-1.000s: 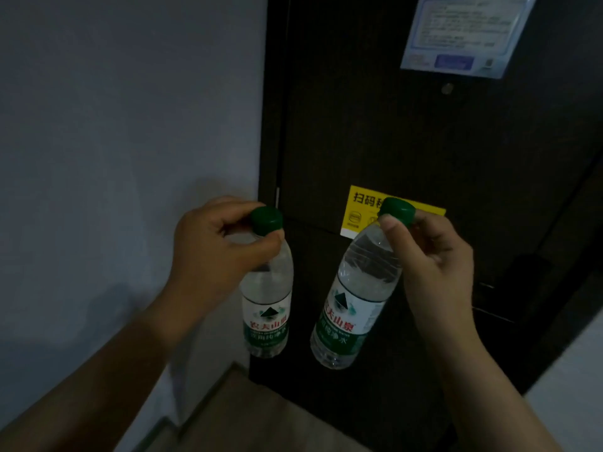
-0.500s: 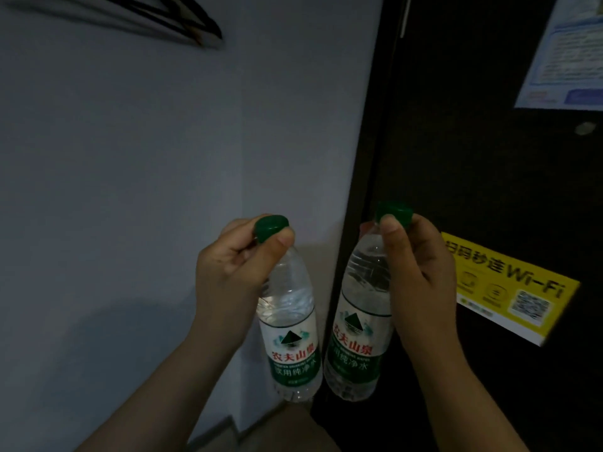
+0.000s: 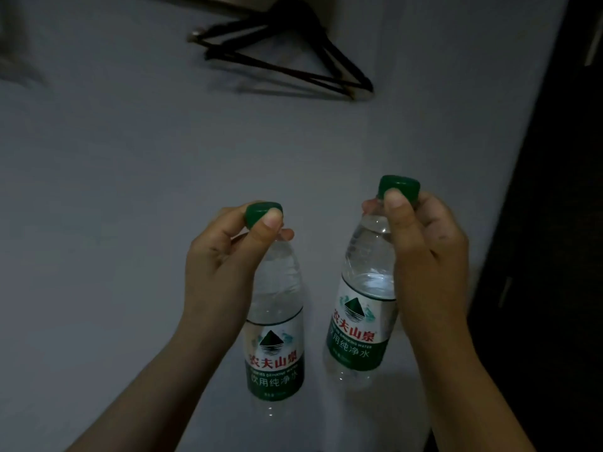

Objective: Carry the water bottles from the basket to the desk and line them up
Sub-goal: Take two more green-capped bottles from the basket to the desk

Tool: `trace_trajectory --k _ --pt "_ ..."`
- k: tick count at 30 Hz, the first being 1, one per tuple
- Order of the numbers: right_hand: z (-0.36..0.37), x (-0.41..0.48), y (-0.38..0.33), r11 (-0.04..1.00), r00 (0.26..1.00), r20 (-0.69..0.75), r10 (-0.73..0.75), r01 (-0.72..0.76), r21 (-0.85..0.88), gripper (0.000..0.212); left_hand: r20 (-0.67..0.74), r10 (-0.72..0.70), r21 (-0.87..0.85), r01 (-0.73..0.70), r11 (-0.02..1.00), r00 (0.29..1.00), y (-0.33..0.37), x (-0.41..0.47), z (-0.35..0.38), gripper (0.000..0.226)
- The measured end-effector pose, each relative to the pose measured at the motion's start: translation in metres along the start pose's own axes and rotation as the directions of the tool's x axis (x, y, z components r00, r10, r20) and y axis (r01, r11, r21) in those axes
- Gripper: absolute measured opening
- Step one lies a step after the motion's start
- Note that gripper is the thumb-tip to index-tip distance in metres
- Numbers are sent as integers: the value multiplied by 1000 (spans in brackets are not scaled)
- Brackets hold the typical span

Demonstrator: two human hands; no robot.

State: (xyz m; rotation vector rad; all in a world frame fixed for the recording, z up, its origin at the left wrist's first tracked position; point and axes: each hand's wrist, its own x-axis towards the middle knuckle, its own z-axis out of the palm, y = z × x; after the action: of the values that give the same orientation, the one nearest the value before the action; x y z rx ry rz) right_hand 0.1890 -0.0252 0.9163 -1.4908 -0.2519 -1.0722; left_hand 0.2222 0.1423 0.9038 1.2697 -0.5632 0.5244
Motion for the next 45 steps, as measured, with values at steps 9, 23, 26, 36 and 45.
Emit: trace_trajectory --k 9,23,26,36,45 --pt "112 -4 9 947 967 253 27 -106 303 23 -291 162 277 -79 958 943 44 4 -86 21" --pt "231 -89 -45 639 676 697 -242 -429 638 33 -616 516 709 133 693 595 148 -98 -146 17" --pt "235 -124 -74 583 591 747 -304 -504 637 36 -609 590 767 206 607 530 179 -134 -144 22" --pt "202 -247 -171 410 400 846 -352 -747 524 28 -586 731 791 441 424 348 265 -271 -126 20" --pt "179 -334 -243 389 348 848 -399 -773 500 29 -548 768 791 504 347 333 328 -362 -131 24"
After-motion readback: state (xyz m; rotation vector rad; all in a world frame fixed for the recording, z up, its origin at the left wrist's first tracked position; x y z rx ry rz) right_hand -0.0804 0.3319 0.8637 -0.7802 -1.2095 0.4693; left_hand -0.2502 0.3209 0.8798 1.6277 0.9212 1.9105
